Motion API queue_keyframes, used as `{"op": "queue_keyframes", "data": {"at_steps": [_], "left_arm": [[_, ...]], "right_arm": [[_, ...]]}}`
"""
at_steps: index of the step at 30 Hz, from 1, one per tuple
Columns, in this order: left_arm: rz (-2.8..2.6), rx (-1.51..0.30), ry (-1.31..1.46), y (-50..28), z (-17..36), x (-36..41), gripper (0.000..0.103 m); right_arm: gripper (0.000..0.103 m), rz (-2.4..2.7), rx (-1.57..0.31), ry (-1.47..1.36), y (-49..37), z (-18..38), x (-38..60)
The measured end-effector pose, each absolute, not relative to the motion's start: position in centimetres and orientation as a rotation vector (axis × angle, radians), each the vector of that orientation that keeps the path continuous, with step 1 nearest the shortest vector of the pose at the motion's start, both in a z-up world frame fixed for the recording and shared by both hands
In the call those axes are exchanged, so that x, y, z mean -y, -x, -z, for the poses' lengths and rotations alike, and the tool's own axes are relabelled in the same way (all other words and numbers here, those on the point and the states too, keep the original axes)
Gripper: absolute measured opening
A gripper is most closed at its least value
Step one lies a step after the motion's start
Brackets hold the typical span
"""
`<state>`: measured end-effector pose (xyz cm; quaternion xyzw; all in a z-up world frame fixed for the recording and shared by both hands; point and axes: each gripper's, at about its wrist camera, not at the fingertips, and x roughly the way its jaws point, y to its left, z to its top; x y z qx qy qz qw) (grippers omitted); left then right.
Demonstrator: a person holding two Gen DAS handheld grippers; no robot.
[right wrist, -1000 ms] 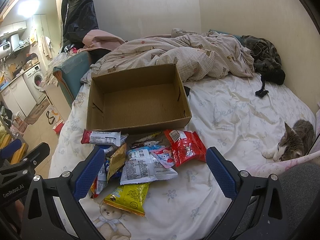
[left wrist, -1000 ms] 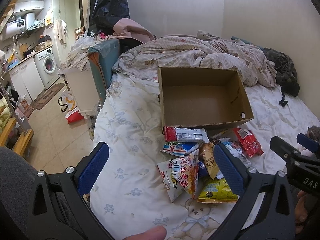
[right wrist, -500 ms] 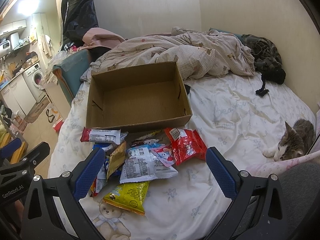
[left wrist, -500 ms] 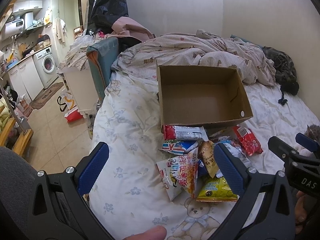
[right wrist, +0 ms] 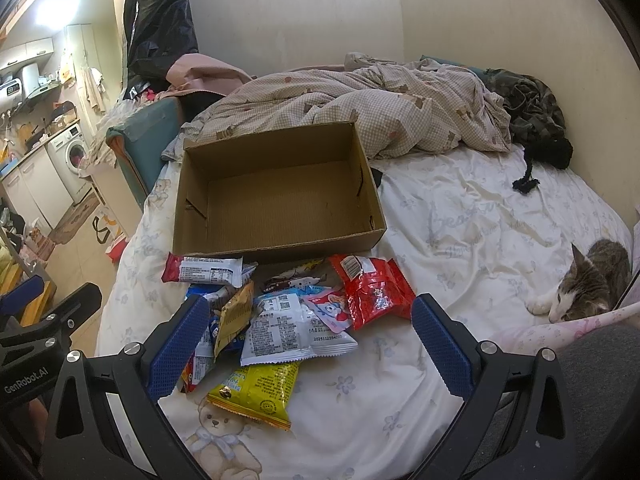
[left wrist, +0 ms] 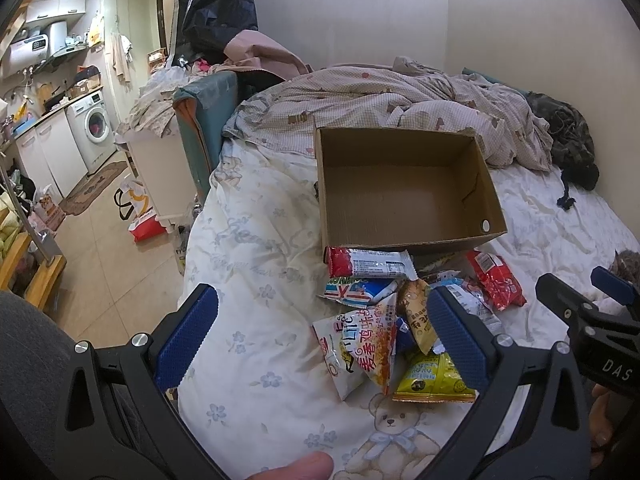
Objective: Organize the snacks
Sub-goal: 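Grasp the white snack bag with the left tool while the right tool grasps the yellow chip bag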
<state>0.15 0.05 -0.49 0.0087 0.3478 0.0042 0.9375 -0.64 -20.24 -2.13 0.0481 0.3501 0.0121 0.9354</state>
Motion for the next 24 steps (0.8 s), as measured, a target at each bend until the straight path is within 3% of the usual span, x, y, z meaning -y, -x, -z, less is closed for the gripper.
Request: {"op": "queue_keyframes", "data": {"at_steps": [9, 16, 22, 24], "left_arm": [[-0.096, -0.825, 0.052, -1.9, 1.8, -2.9, 0.103], [-0.15, -0.921, 0.154, -3.1, 3.5, -4.9, 0.103], [-0.15, -0.961, 0.16, -3.7, 4.0, -5.1, 0.103], [-0.152, -0.979, 0.174, -3.9, 4.2, -5.3, 0.103]], "right_arm": [[0.103, -0.046, -0.835, -0.316, -1.1, 3.3, 23.8], [0.102, -0.175, -1.385, -0.525, -3.9, 14.2, 21.3], [0.094, -0.163, -1.43, -0.441, -5.3, 16.7, 17.8], [0.087, -0.154, -1.435, -0.409, -6.0, 17.1, 16.9]]}}
